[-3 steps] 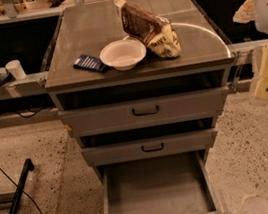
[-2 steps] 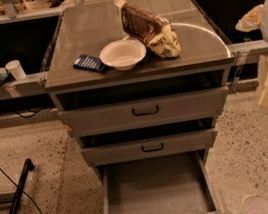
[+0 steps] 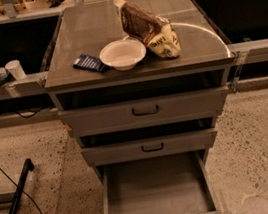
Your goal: Close bottom drawer
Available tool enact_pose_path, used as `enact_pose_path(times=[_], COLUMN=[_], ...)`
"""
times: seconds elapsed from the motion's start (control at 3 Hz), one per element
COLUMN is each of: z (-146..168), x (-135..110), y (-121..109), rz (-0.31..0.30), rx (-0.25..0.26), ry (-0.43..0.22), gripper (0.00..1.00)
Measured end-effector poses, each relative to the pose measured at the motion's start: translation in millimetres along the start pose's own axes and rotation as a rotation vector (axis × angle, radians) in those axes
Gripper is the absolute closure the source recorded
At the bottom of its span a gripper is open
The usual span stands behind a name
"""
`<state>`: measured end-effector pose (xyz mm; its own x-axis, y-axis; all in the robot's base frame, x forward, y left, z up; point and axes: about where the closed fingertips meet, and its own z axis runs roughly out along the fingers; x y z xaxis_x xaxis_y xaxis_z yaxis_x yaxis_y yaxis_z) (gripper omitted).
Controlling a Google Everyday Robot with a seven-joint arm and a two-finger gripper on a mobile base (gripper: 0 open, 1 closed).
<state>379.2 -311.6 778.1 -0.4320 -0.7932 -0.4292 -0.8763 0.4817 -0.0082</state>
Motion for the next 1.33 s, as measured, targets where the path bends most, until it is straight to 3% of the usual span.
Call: enact_pose_path(times=[0.33, 0.67, 1.0, 1.33], z=[49.0, 55.9, 66.9, 122.9], x=[43.1, 52.4, 46.7, 43.2], y=[19.6, 22.1, 30.8, 63.0], rz=[-0.003, -0.016, -0.077, -0.130], rx=[-0.088, -0.100, -0.143, -0.234], ry=[0.070, 0.101, 0.095, -0.035], gripper=[0.00, 0.00, 0.00, 0.00])
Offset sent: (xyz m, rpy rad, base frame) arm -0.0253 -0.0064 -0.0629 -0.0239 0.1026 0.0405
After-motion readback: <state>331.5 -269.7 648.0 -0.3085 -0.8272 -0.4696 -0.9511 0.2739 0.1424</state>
